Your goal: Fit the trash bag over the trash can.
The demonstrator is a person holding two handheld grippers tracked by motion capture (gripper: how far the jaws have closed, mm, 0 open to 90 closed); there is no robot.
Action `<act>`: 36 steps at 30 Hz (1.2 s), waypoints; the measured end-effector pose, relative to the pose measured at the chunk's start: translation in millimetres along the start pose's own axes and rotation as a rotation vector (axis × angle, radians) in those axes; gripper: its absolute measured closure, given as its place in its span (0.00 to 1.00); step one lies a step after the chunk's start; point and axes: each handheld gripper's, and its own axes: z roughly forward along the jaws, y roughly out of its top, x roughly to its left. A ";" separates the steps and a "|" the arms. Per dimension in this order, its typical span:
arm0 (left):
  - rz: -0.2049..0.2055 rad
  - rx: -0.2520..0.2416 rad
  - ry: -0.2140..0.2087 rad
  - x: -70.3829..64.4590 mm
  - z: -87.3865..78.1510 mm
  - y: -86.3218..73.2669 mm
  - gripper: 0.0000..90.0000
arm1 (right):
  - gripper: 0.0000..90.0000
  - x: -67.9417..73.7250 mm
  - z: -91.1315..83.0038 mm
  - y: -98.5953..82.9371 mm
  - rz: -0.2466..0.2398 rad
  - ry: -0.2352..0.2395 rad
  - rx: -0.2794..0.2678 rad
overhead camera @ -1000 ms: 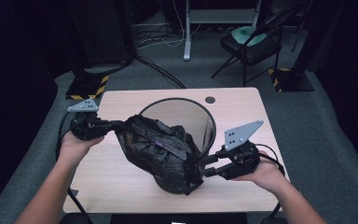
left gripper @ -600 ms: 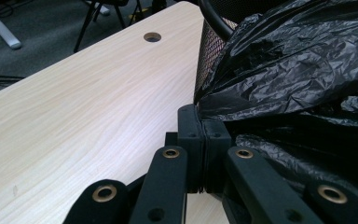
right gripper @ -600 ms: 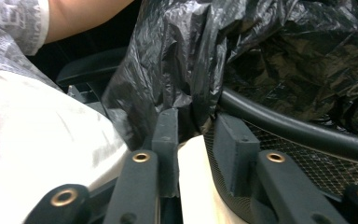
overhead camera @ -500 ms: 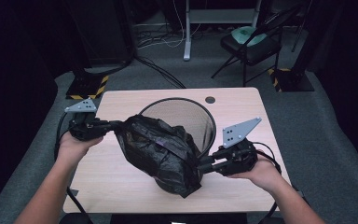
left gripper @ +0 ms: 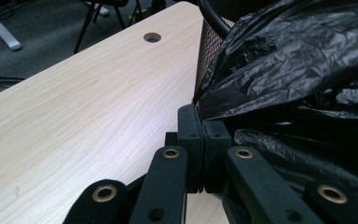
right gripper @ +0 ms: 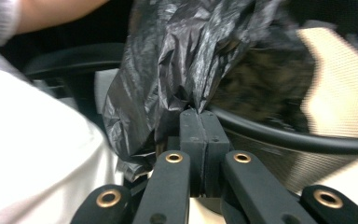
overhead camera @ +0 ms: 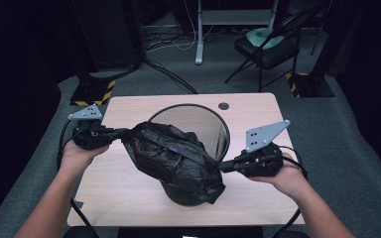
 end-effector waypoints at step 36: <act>0.004 -0.013 -0.016 5.4 14.0 12.2 0.86 | 0.72 -84.8 -30.9 16.2 0.110 -0.294 0.020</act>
